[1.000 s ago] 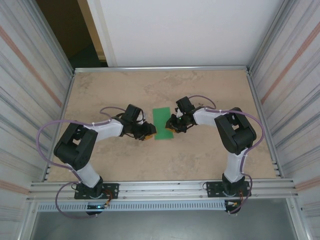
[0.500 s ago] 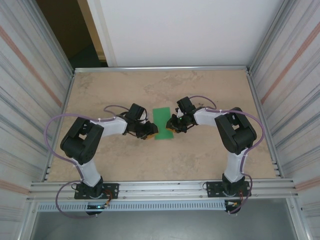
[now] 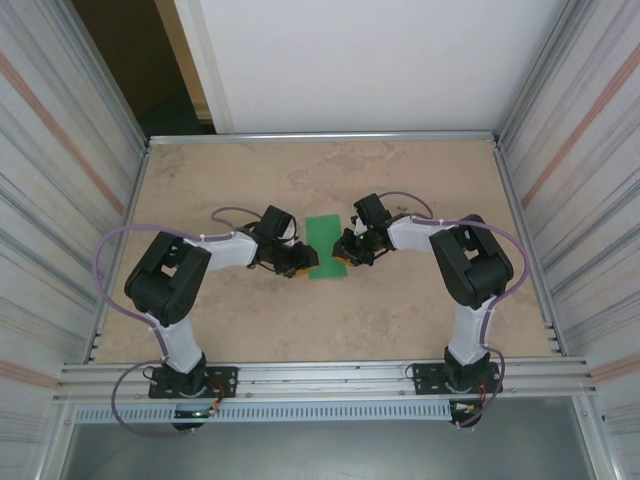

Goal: Fold a paper plane with a square sheet of paper (pick it up from the middle)
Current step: Third fold the triangle at the center of the table.

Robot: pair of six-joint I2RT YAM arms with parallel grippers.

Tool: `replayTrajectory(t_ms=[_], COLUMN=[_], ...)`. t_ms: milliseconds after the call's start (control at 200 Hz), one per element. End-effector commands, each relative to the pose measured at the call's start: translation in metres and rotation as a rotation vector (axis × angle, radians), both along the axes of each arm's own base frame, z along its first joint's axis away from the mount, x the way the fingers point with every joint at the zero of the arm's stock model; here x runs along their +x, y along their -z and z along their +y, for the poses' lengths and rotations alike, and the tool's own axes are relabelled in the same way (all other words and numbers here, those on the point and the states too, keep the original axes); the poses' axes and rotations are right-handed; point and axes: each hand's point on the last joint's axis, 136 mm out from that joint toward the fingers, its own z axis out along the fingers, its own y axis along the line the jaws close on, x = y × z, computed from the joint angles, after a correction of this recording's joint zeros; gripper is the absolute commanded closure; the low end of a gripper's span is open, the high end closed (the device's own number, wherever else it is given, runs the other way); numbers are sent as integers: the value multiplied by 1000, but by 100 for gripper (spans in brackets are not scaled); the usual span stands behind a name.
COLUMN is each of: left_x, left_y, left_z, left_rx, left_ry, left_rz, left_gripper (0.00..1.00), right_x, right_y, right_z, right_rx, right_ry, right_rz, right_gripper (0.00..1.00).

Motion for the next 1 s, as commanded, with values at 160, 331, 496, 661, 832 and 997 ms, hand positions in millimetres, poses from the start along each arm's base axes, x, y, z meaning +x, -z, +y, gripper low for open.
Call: replayTrajectory(t_ms=[160,331,496,661,832,997], left_x=[6,14,22,31,37,35], left_y=[-30,-19,-17,-12,-14,-12], left_z=[-20,-12,-10,-6,-9,-8], left_rx=[-160,-138,-142,-135,-161,-162], left_ry=[62,40,16,-11,-24,-41], left_rz=[-43,-11,17,34,48,74], left_gripper=[62,64,67,72,84,100], right_x=[-27,-28,-28,-26,-21,-3], right_y=[42,43,42,39,28,-9], right_z=[-29,-29,-29,-27,-23,-16], right_rx=[-133,-131,-131,-118,-92,-51], right_ry=[16,19,15,10,-11,-28], right_rz=[112,113,103,89,33,-98], right_gripper=[79,80,80,79,75,65])
